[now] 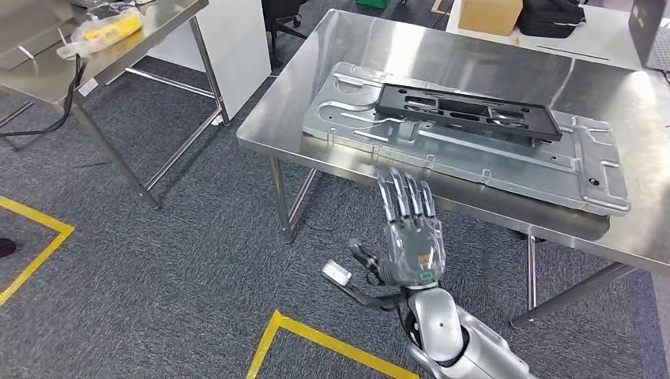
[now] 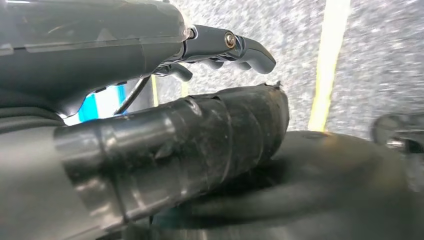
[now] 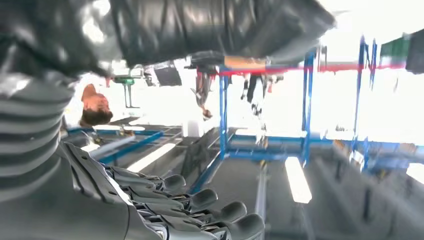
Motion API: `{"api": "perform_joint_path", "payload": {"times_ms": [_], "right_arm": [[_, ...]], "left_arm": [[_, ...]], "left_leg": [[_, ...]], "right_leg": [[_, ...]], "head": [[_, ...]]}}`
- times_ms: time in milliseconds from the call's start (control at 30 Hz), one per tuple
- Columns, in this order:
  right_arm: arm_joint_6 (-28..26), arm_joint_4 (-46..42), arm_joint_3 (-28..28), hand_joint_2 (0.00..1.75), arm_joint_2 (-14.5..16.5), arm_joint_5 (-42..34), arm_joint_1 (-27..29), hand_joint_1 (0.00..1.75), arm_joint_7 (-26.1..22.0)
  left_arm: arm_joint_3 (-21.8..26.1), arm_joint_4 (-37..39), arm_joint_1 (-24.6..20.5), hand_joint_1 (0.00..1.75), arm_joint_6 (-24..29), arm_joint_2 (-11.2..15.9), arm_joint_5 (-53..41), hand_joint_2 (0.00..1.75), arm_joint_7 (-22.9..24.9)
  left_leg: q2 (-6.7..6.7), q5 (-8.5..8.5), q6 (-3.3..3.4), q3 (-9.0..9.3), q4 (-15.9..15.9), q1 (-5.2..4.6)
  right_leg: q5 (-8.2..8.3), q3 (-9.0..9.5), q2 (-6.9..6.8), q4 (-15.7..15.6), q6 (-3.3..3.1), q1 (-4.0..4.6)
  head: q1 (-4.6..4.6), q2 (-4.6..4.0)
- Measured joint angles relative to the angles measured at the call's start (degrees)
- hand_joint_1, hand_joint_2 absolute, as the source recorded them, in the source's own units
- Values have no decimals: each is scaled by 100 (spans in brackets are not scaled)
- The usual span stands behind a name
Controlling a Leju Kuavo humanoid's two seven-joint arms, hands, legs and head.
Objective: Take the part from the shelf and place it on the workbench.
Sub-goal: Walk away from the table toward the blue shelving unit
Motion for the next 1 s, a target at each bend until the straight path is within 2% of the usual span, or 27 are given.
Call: {"api": "perform_joint_path", "payload": {"times_ms": [33,67,100,133,167,233,267,300,367,400,433,467,500,533,567,600,633,667,700,733,767,800,867,900,933,967,1000], "right_arm": [[2,-49,-12,175,-82,0,129,0,4],[5,-97,-26,175,-148,0,227,0,5],[10,-139,-39,175,-195,0,303,0,5],[16,-174,-50,175,-228,0,367,0,2],[27,-196,-61,175,-247,0,435,0,-14],[63,-197,-122,175,-222,0,616,0,-154],[82,-183,-195,175,-185,-1,731,0,-280],[93,-153,-308,175,-124,-7,872,0,-420],[50,20,-640,175,47,-68,1196,0,-628],[-8,174,-835,175,147,-133,1354,0,-679],[-90,373,-1036,175,250,-214,1493,0,-707],[-176,573,-1215,175,338,-290,1603,0,-726],[-263,760,-1375,175,417,-347,1690,0,-746],[-333,917,-1512,175,478,-382,1754,0,-766],[-375,1032,-1629,175,522,-399,1803,0,-779],[-402,1128,-1739,175,561,-411,1836,0,-788],[-410,1206,-1830,175,599,-420,1858,0,-791],[-415,1273,-1903,175,642,-427,1877,0,-791],[-417,1329,-1954,175,682,-429,1890,0,-795],[-419,1379,-1989,175,714,-431,1901,0,-796],[-422,1421,-2016,175,741,-431,1917,0,-798],[-426,1457,-2039,175,761,-431,1939,0,-800],[-433,1529,-2077,175,781,-432,1992,0,-800],[-428,1563,-2093,175,784,-436,2015,0,-797],[-411,1602,-2115,175,787,-458,2033,0,-789],[-389,1643,-2141,175,794,-506,2045,0,-779],[-377,1719,-2184,175,811,-600,2051,0,-769]], "left_arm": [[1,0,8,0,14,-2,11,0,-10],[2,-1,8,0,22,-5,21,0,-17],[2,-1,1,0,30,-8,33,0,-20],[3,-2,-9,0,34,-11,40,0,-20],[3,-2,-18,0,38,-11,45,0,-20],[3,-2,-16,0,41,-7,48,0,1],[3,-1,-16,0,41,-4,44,0,21],[3,-1,-14,0,46,-2,31,0,42],[3,-2,-12,0,85,0,-24,0,65],[3,-2,-7,0,112,2,-54,0,64],[2,-2,-5,0,132,4,-78,0,60],[1,-2,-5,0,142,6,-96,0,54],[1,-2,-6,0,145,9,-108,0,47],[0,-2,-14,0,146,12,-118,0,42],[-1,-2,-24,0,149,15,-126,0,38],[-2,-2,-34,0,153,16,-131,0,33],[-3,-2,-40,0,154,17,-132,0,28],[-3,-2,-39,0,155,17,-133,0,23],[-4,-2,-30,0,155,17,-133,0,20],[-4,-2,-22,0,153,17,-132,0,17],[-4,-2,-24,0,153,17,-132,0,17],[-4,-2,-30,0,154,20,-132,0,17],[-4,-2,-46,0,157,25,-133,0,17],[-4,-2,-45,0,160,26,-134,0,17],[-4,-2,-41,0,166,26,-138,0,17],[-4,-2,-35,0,178,26,-145,0,16],[-6,-2,-28,0,203,26,-159,0,16]], "left_leg": [[-46,65,-14,-88,21,3],[-84,123,-34,-163,45,-7],[-117,188,-57,-217,57,-13],[-149,254,-84,-252,54,-13],[-192,325,-118,-273,36,-17],[-251,397,-184,-313,7,-17],[-200,281,-218,-357,78,-14],[-104,43,-256,-424,260,-2],[115,-596,-351,-588,959,62],[167,-789,-399,-648,1346,94],[193,-821,-441,-656,1642,122],[212,-720,-476,-580,1762,149],[247,-566,-505,-393,1671,176],[335,-469,-531,-92,1382,200],[456,-500,-553,264,954,199],[564,-605,-527,568,551,186],[641,-725,-484,753,257,161],[648,-801,-418,815,104,127],[605,-787,-325,783,65,108],[560,-735,-252,730,47,98],[512,-669,-174,675,30,93],[463,-591,-103,610,10,90],[343,-430,-15,431,5,60],[270,-354,2,333,11,36],[187,-277,10,228,20,11],[108,-209,8,132,33,-6],[25,-142,3,40,49,-17]], "right_leg": [[114,286,87,-334,-45,15],[116,608,188,-780,-93,30],[40,872,275,-1185,-118,43],[-51,1042,327,-1478,-133,54],[-99,1116,308,-1641,-139,66],[-3,1060,170,-1705,-173,33],[65,1012,89,-1725,-215,12],[135,948,4,-1743,-249,-10],[249,810,-169,-1738,-286,-3],[302,735,-261,-1726,-273,-2],[352,651,-356,-1705,-255,-4],[395,559,-450,-1671,-231,-10],[432,459,-537,-1624,-201,-20],[460,375,-616,-1558,-170,-23],[479,298,-677,-1492,-138,-24],[500,249,-727,-1432,-101,-21],[524,226,-774,-1390,-64,-14],[555,209,-822,-1375,-22,-19],[595,207,-876,-1375,26,-31],[590,196,-853,-1362,76,-55],[481,161,-729,-1294,115,-80],[277,104,-546,-1143,141,-97],[-325,-57,-163,-545,137,-102],[-530,-116,-86,-217,119,-91],[-606,-122,-52,21,92,-74],[-549,-58,-39,98,59,-51],[-388,112,-20,-34,16,-20]], "head": [[-1,0],[-2,0],[-3,0],[-3,0],[-2,0],[4,0],[-3,0],[-12,0],[-31,0],[-32,0],[-31,0],[-33,0],[-32,0],[-33,0],[-37,0],[-34,1],[-32,1],[-31,1],[-25,1],[-26,1],[-28,1],[-27,0],[-27,0],[-26,0],[-27,0],[-28,0],[-28,0]]}}
